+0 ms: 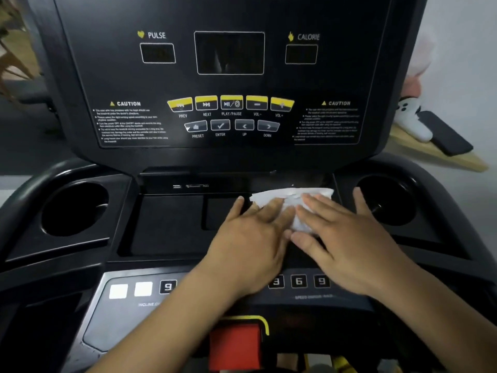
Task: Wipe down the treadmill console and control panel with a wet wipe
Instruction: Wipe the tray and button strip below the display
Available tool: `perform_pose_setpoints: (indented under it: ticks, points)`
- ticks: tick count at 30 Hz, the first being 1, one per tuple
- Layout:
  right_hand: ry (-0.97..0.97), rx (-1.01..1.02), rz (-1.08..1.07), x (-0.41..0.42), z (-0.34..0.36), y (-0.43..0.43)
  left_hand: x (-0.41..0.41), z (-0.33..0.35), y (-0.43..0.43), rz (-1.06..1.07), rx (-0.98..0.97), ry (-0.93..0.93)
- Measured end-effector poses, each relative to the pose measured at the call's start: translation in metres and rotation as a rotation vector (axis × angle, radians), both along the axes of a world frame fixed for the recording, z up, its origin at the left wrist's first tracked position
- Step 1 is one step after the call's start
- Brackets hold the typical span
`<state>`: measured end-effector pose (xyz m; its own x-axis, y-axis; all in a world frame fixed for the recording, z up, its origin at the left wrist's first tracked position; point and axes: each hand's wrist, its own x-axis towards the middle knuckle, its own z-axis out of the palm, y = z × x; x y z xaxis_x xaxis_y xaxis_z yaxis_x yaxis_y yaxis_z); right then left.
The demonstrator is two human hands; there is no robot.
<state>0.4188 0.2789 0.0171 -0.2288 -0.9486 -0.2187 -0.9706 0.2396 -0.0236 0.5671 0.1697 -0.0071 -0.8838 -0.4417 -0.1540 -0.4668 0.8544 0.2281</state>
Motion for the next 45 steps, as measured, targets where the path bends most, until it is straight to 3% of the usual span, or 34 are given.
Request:
perform_pose_setpoints:
  ticks: [5,11,16,22,27,33,39,45]
  points:
    - [0.062,-0.006,0.075,0.019,0.002,0.028,0.015,0.018,0.019,-0.051,0.036,-0.038]
    - [0.076,0.027,0.018,0.006,0.005,-0.004,-0.02,0.013,0.004,-0.056,-0.133,-0.161]
    - [0.127,0.03,0.031,0.032,-0.002,0.035,0.014,0.005,0.032,-0.091,-0.099,0.006]
    - [0.101,0.109,-0.035,0.003,0.012,-0.005,-0.029,0.004,0.012,-0.094,-0.033,-0.068]
    - [0.091,0.204,-0.026,0.036,0.025,0.028,-0.001,0.013,0.032,-0.195,-0.069,-0.102]
    - [0.244,0.149,-0.174,0.014,0.011,0.003,-0.042,0.011,0.014,-0.19,0.048,-0.084]
    - [0.167,0.176,-0.179,0.037,0.009,0.023,-0.011,0.01,0.024,-0.246,0.0,-0.054]
    - [0.066,0.078,-0.224,0.025,-0.001,0.012,-0.019,0.01,0.012,-0.227,-0.014,-0.071]
